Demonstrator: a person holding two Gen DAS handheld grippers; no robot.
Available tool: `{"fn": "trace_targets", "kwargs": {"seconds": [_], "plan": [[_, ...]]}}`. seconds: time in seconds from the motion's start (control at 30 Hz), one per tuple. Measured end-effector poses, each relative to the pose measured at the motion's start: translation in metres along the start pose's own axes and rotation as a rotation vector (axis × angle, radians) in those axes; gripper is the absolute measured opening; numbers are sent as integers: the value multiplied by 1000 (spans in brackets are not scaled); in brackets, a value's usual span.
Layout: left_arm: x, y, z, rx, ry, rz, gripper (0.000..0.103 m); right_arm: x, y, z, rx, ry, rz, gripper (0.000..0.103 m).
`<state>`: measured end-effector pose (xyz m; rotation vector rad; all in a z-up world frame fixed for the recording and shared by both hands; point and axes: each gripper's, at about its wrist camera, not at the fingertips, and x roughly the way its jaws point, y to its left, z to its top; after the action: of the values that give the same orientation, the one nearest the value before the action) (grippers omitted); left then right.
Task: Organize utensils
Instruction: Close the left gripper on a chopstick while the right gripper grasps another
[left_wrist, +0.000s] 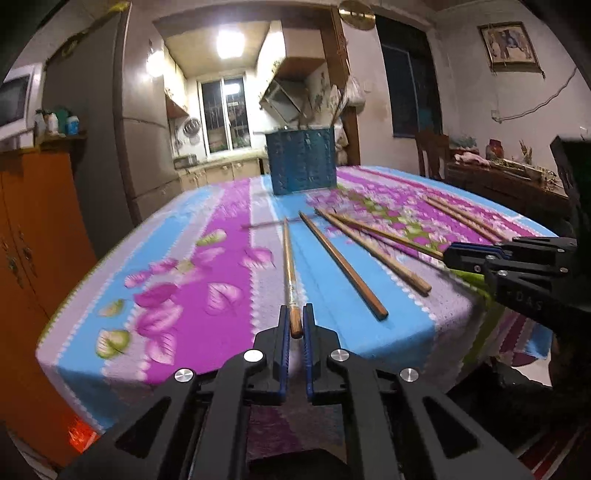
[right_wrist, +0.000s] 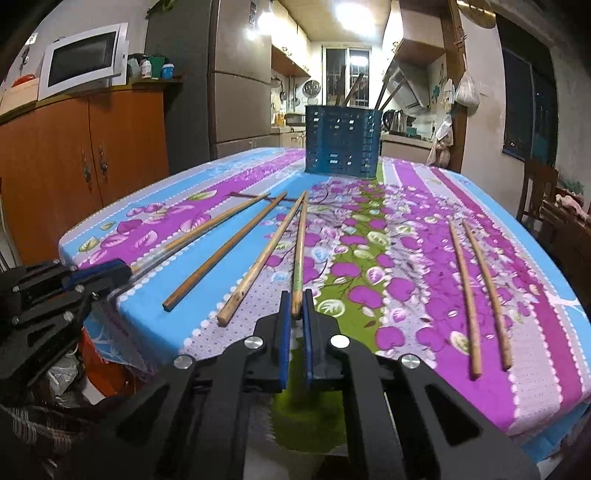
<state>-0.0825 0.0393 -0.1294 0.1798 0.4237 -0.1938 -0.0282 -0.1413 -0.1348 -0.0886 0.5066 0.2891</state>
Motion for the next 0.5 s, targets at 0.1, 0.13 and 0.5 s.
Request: {"fn": "trace_targets", "kwargs": {"seconds": [0.1,0.13,0.5], "plan": [[-15,4,12,20,-53,36,8,-12,-4,6,6,-31,-9,4],[-19,6,15,21,-64,44,8,-18,-6,9,2,-49,-17,4],[-63,47,85,-28,-229,75,8,-68,-16,66,-106,-204,-25,4]]}}
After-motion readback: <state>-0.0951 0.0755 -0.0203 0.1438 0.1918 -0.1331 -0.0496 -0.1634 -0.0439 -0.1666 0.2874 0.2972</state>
